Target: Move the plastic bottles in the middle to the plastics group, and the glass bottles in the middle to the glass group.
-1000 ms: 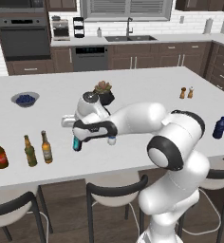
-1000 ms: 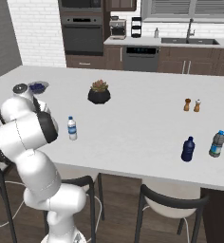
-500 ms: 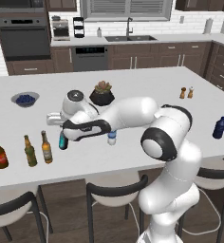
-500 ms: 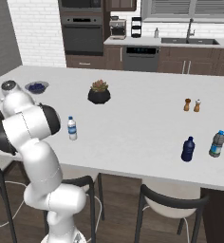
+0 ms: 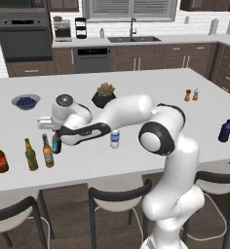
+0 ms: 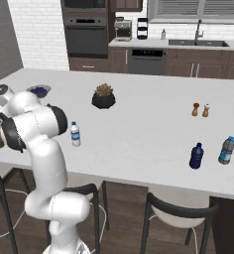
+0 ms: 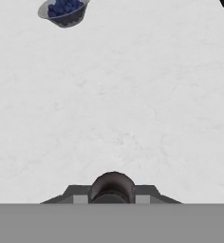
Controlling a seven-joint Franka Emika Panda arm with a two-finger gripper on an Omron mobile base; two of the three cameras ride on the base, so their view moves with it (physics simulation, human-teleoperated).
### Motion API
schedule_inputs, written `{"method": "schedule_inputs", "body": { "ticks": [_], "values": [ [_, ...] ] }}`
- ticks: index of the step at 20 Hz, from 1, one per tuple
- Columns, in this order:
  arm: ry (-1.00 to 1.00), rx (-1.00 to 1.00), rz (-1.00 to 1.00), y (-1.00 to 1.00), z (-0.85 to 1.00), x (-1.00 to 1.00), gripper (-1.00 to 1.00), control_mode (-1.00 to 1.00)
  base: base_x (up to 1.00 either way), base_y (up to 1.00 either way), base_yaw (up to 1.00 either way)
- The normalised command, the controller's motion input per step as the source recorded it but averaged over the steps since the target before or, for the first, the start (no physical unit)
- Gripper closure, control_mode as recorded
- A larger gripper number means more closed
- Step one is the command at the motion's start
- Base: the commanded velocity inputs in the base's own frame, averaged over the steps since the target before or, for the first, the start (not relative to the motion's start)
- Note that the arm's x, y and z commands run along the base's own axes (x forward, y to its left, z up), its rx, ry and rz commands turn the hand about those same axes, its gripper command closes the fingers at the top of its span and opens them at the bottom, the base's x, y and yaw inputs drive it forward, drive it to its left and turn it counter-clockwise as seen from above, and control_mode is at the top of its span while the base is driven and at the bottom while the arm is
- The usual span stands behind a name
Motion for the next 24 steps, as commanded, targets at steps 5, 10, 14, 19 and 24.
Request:
{"method": "schedule_inputs", "body": {
  "ticks": [5,10,14,19,24],
  "values": [
    [0.00,0.00,-0.06,0.04,-0.10,0.26,1.00,-1.00,0.00,0.00,0.00],
    [0.06,0.00,-0.05,0.03,-0.24,0.15,1.00,-1.00,0.00,0.00,0.00],
    [0.11,0.00,-0.03,0.02,-0.27,0.09,1.00,-1.00,0.00,0.00,0.00],
    [0.08,0.00,-0.01,0.00,-0.22,0.08,1.00,-1.00,0.00,0.00,0.00],
    [0.09,0.00,0.00,0.00,-0.28,0.02,1.00,-1.00,0.00,0.00,0.00]
  ]
}}
